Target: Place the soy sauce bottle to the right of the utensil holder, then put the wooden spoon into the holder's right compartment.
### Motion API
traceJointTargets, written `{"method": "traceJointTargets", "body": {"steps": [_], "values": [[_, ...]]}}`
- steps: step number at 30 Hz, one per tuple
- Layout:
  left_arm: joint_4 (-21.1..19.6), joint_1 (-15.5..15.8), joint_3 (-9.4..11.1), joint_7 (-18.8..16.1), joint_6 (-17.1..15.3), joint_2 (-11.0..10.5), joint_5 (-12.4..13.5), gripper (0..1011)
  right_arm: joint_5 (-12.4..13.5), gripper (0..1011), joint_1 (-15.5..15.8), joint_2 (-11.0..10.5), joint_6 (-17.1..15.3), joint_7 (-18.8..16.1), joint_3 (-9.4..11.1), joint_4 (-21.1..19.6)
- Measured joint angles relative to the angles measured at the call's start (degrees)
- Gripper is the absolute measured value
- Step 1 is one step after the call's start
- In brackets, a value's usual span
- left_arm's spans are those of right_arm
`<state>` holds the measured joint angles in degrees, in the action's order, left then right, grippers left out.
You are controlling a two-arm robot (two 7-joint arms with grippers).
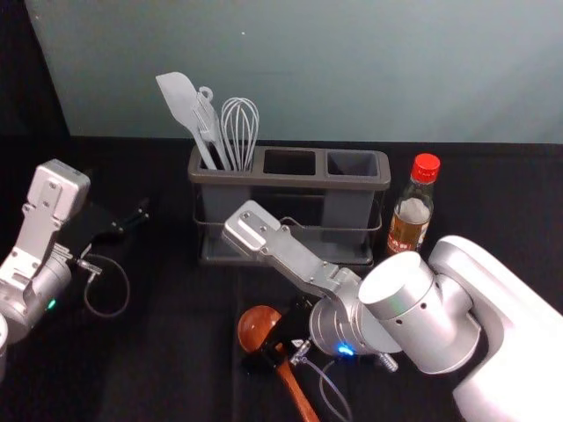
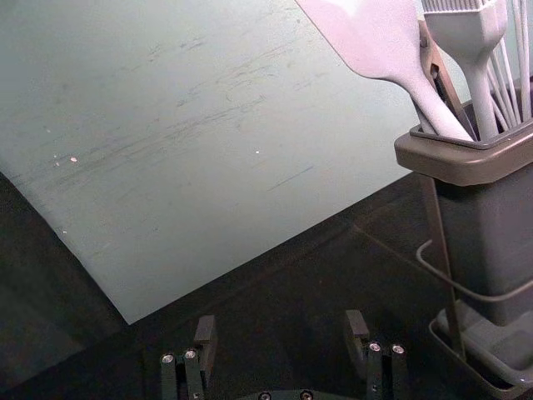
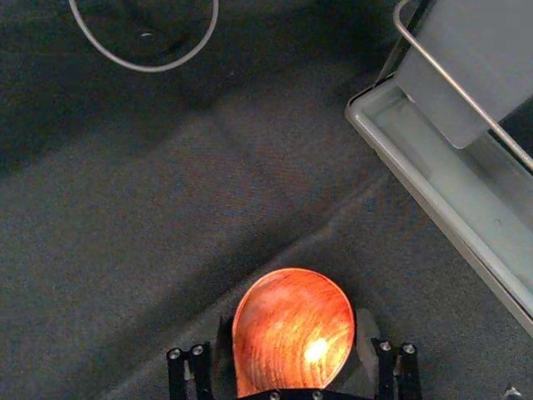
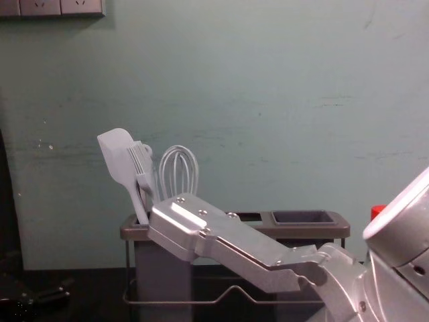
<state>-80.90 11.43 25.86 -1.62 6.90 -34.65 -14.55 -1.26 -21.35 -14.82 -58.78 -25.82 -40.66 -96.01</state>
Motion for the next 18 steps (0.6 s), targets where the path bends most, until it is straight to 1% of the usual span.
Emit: {"method": "traceJointTargets", "body": {"steps": [14,17,18], "values": [[0.0,0.0,0.0,0.0,0.0,0.0,0.0,1005,0.1,995,0.0,-0.1,-0.2,0.1,0.0,0.0],[0.0,0.0,0.0,0.0,0.0,0.0,0.0,1005,0.2,951,0.0,-0.1,-0.3,0.1,0.0,0.0],[0.0,0.0,0.0,0.0,0.0,0.0,0.0,1005,0.2,895,0.0,-0.1,-0.3,0.1,0.0,0.0]]}}
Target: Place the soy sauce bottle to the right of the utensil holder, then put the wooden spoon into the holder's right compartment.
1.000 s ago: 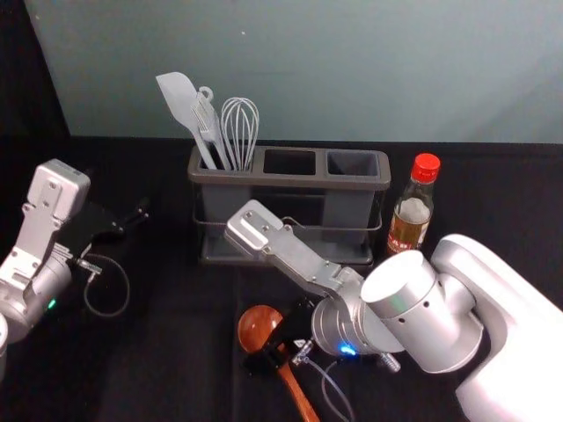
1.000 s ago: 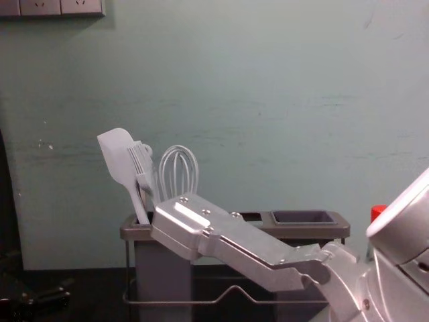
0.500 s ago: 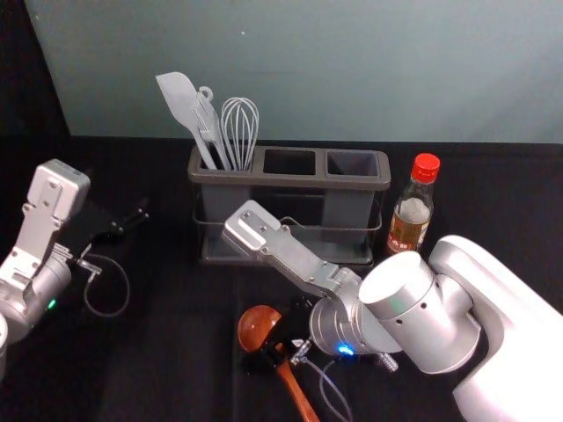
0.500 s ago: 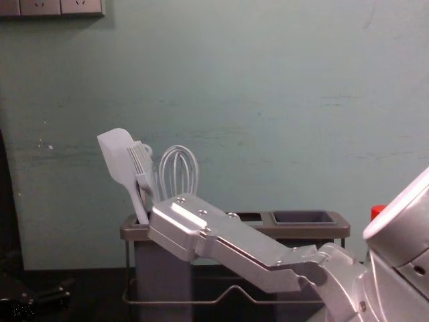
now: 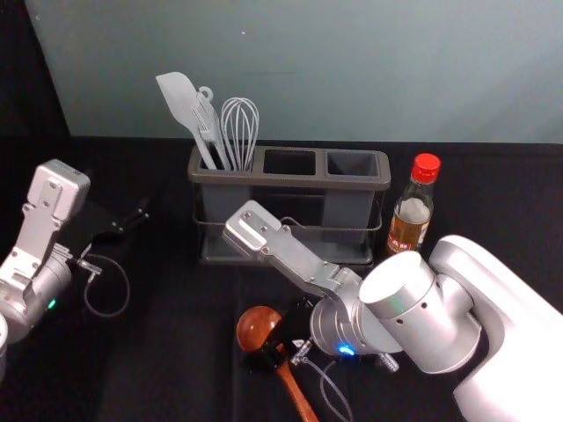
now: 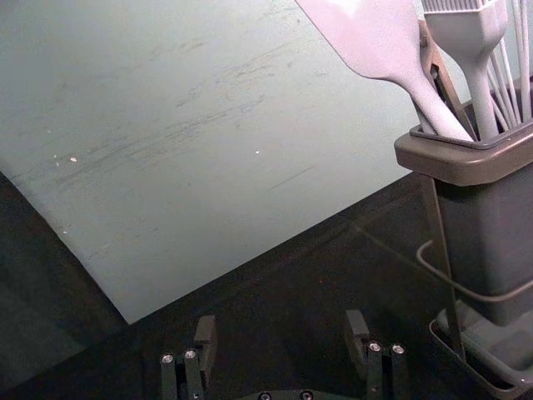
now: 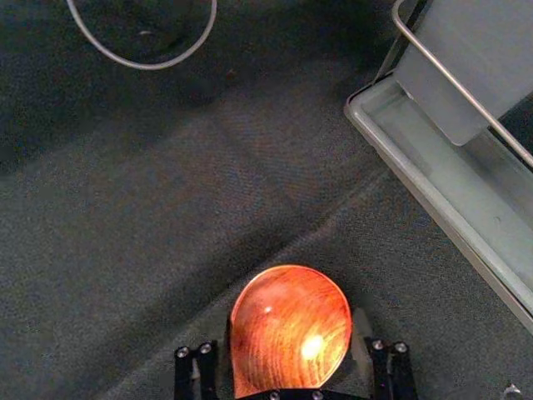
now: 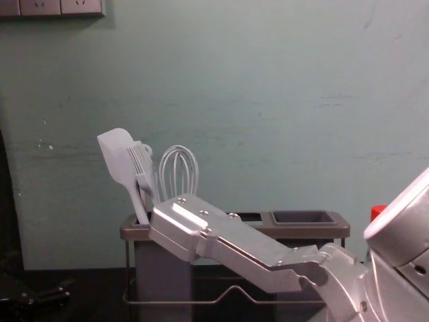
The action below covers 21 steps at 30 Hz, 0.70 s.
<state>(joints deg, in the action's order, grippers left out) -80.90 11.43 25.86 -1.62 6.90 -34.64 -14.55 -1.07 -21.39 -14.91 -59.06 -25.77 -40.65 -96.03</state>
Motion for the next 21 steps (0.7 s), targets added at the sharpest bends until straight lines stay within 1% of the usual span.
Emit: {"method": "traceJointTargets", "body": {"steps": [1,2,5,18,21], "values": [[0.0,0.0,0.0,0.0,0.0,0.0,0.0,1005,0.0,895,0.0,0.0,0.0,0.0,0.0,0.0],[0.0,0.0,0.0,0.0,0.0,0.0,0.0,1005,0.0,867,0.0,0.0,0.0,0.0,0.0,0.0],[0.0,0.0,0.0,0.0,0.0,0.0,0.0,1005,0.0,854,0.0,0.0,0.0,0.0,0.0,0.0],[0.0,0.0,0.0,0.0,0.0,0.0,0.0,1005,0.1,854,0.0,0.0,-0.1,0.0,0.0,-0.1],[0.0,0.0,0.0,0.0,0.0,0.0,0.0,1005,-0.3,854,0.2,-0.4,0.4,0.0,0.1,-0.9]]}}
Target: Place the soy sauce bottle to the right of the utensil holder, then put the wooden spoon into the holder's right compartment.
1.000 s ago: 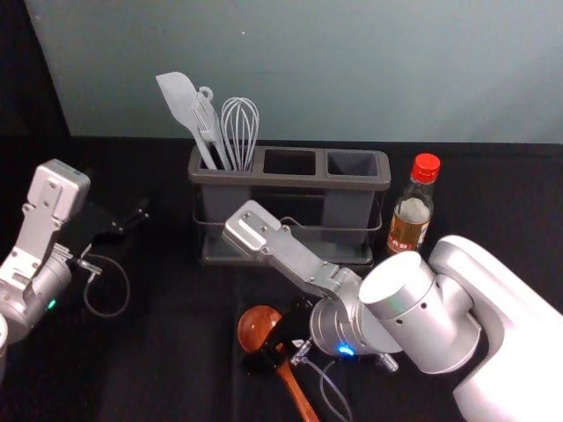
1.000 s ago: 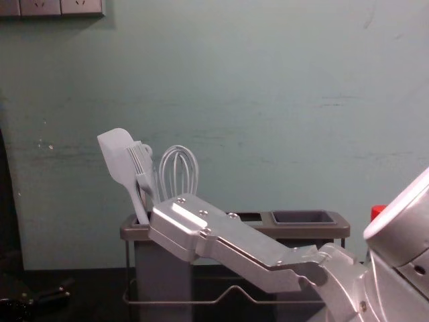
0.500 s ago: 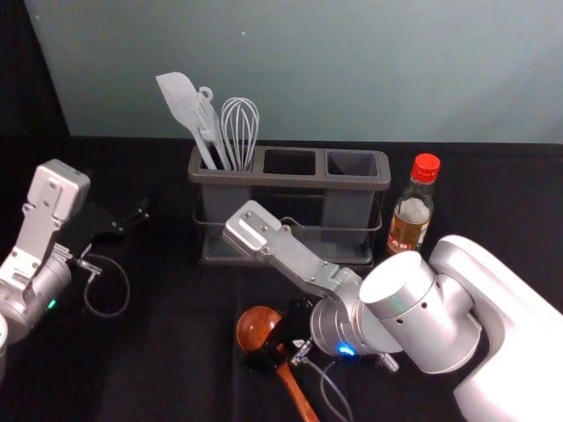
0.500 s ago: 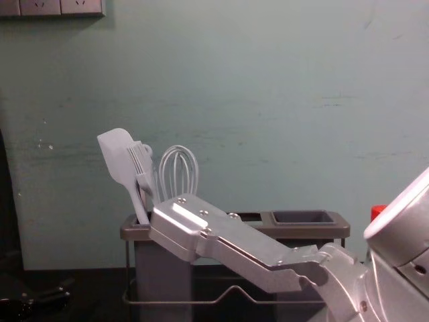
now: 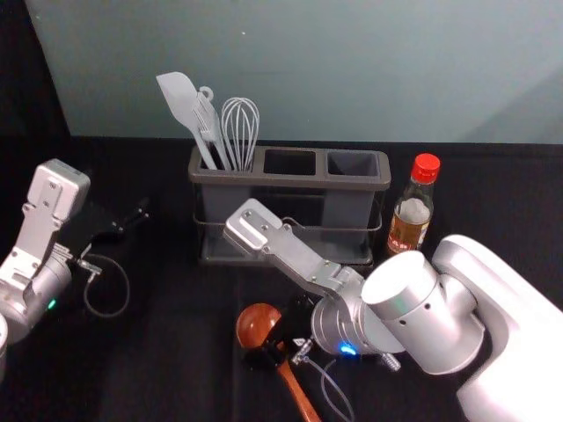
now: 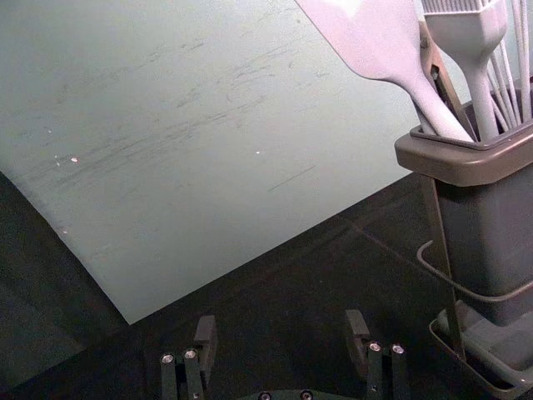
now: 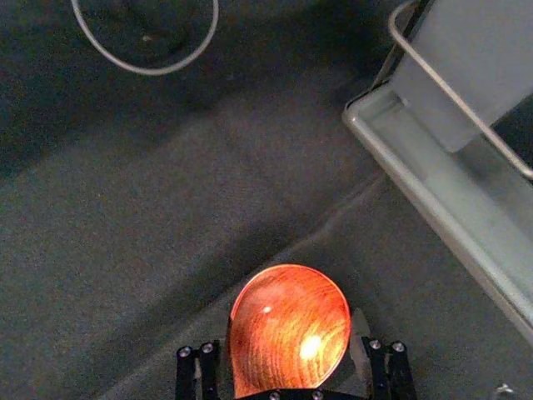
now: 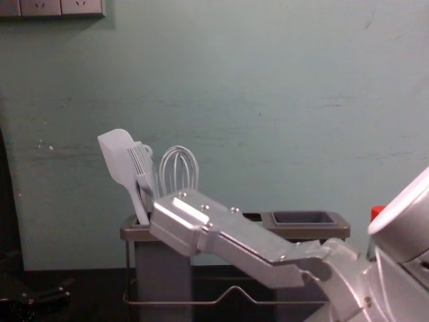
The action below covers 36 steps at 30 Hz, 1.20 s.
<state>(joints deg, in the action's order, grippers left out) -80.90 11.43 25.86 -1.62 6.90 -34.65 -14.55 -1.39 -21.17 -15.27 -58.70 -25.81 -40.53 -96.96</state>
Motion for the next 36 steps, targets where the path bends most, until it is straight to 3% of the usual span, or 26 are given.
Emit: {"method": "traceJointTargets", "body": {"steps": [7,18,25,26,36], "values": [[0.0,0.0,0.0,0.0,0.0,0.0,0.0,1005,-1.0,854,1.4,-0.8,2.0,0.0,1.3,-3.2],[0.0,0.0,0.0,0.0,0.0,0.0,0.0,1005,-1.7,854,5.7,-3.3,10.3,0.4,5.8,-10.7],[0.0,0.0,0.0,0.0,0.0,0.0,0.0,1005,0.0,854,9.4,-5.6,19.8,-0.5,10.8,-15.4],[0.0,0.0,0.0,0.0,0.0,0.0,0.0,1005,0.6,854,10.4,-6.3,22.6,-0.7,12.2,-16.4],[0.0,0.0,0.0,0.0,0.0,0.0,0.0,1005,4.6,854,14.6,-10.5,40.5,0.2,20.4,-19.9]]}}
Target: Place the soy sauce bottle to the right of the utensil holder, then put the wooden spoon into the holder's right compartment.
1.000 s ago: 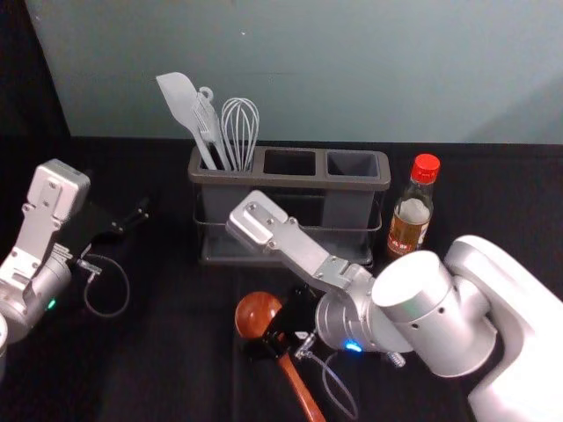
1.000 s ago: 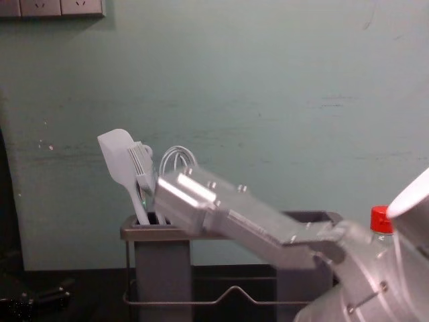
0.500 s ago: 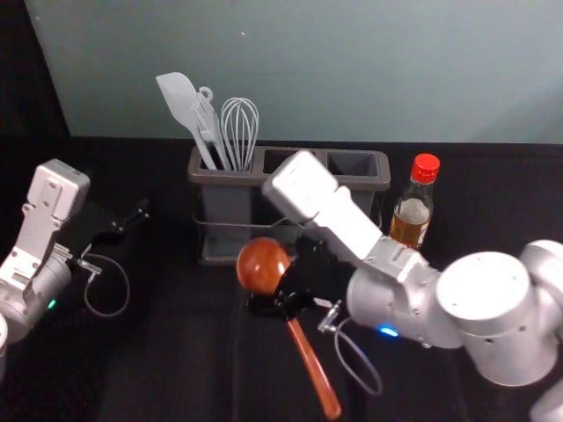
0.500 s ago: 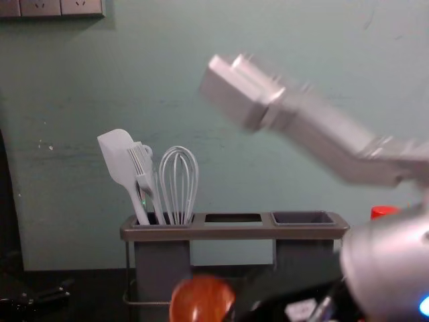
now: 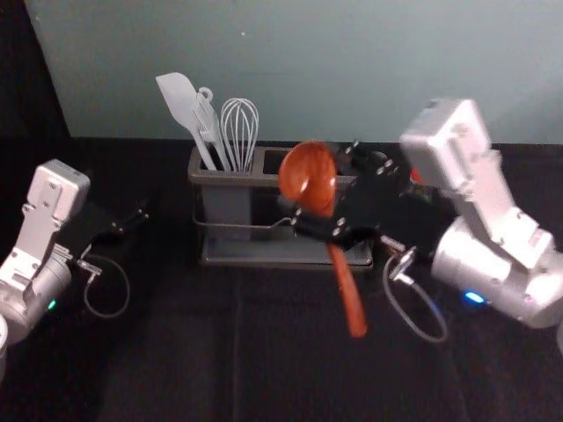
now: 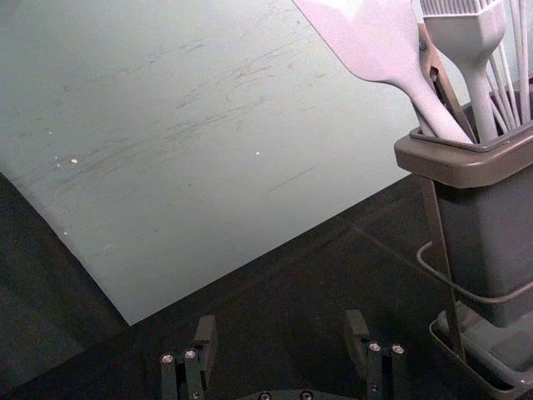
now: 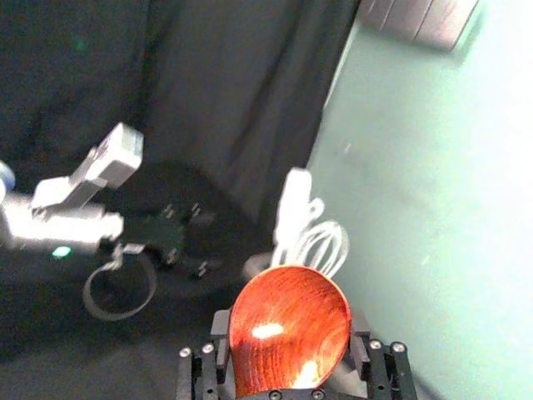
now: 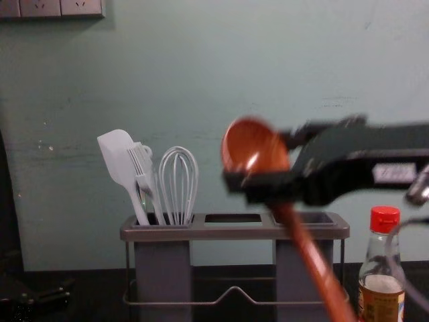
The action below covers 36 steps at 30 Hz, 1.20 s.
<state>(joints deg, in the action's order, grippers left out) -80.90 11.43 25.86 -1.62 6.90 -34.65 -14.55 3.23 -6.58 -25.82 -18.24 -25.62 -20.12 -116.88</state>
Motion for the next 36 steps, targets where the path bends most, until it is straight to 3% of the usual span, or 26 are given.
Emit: {"method": "traceJointTargets", "body": {"steps": [2,5,8,14,20,23,36], "values": [[0.0,0.0,0.0,0.0,0.0,0.0,0.0,1005,0.8,854,0.2,-0.7,3.6,0.6,1.6,0.0],[0.0,0.0,0.0,0.0,0.0,0.0,0.0,1005,1.6,854,0.1,-1.3,6.4,0.7,2.7,0.5],[0.0,0.0,0.0,0.0,0.0,0.0,0.0,1005,2.9,854,-1.6,-2.2,10.4,0.2,3.9,2.2],[0.0,0.0,0.0,0.0,0.0,0.0,0.0,1005,3.0,855,-4.9,-2.0,13.7,1.1,4.4,5.5],[0.0,0.0,0.0,0.0,0.0,0.0,0.0,1005,0.0,854,-8.4,0.4,14.9,5.1,3.7,8.8],[0.0,0.0,0.0,0.0,0.0,0.0,0.0,1005,-2.8,854,-10.6,2.4,15.0,7.4,2.6,10.8],[0.0,0.0,0.0,0.0,0.0,0.0,0.0,1005,-11.6,854,-16.4,8.0,14.4,11.5,-0.2,17.7]]}}
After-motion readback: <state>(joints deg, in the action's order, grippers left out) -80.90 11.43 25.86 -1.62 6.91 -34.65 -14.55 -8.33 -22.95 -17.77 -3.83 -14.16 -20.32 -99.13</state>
